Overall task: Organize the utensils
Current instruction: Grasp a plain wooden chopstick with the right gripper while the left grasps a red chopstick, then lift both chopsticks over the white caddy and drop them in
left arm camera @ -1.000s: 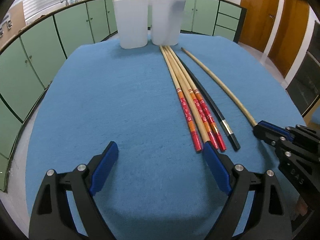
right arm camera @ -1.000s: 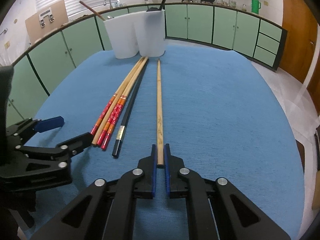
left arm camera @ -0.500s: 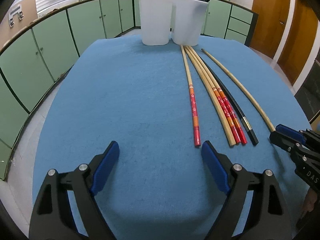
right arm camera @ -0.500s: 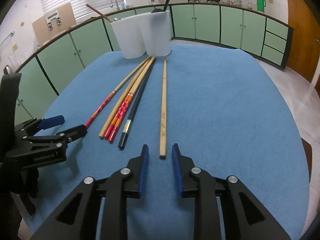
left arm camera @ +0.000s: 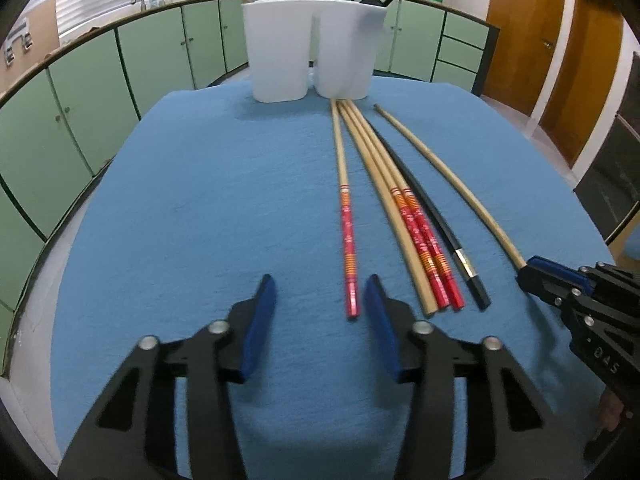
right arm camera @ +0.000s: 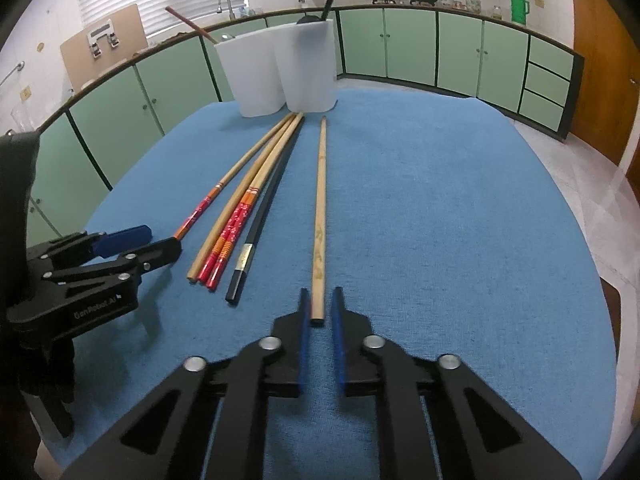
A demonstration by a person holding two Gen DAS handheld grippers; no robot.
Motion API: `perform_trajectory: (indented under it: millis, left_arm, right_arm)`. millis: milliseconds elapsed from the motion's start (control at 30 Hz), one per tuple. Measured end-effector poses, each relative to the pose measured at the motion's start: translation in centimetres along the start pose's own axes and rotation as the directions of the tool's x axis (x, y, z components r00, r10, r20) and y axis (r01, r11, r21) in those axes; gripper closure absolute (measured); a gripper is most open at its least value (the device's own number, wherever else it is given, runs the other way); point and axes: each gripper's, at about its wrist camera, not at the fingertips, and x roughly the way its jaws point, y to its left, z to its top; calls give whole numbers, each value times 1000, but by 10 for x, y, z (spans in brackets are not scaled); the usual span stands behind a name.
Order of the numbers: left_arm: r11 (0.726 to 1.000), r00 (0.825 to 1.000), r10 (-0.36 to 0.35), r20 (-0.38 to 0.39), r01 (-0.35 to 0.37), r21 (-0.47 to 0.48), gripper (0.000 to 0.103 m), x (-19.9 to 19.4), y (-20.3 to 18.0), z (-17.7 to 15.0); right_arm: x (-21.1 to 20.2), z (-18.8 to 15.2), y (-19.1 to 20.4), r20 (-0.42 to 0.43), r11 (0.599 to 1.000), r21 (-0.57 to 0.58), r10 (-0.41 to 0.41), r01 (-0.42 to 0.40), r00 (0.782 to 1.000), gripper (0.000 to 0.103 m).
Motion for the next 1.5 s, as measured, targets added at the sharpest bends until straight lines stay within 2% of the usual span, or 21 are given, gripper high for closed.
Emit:
perform_trajectory:
  millis: [67, 267, 467, 767, 1100, 1267, 1500]
  left_arm:
    - [1000, 1000, -5, 2, 5, 7, 75, -1, -5, -1]
    - [1000, 1000, -11, 2, 11, 28, 98, -1, -14, -2]
    - [999, 999, -31, 7, 31, -9, 98, -11, -6, -1]
    - [1000, 993, -16, 116, 14, 20, 98, -71, 4, 19]
    - [998, 955, -45, 293, 31, 51, 98, -142, 3, 63]
    - [997, 933, -56, 355, 31, 76, 98, -161, 1, 87]
    - [992, 922, -68, 382, 23, 122, 98, -176, -6, 114]
  right_arm:
    - [0, 0, 0, 0, 1000, 1, 0, 0, 1000, 96]
    - [0, 0, 1, 2, 1000, -8, -12, 12, 1000, 96]
    - [-8, 2, 0, 16, 1000, -11, -15, 15, 1000, 96]
    - [-45, 30, 0, 97, 999, -38, -15, 18, 995, 96]
    - [-102, 90, 0, 232, 997, -74, 25, -7, 972, 96]
    - [-121, 121, -1, 253, 996, -85, 59, -38, 966, 96]
    - [-131, 164, 2, 224, 987, -138, 116, -86, 968, 96]
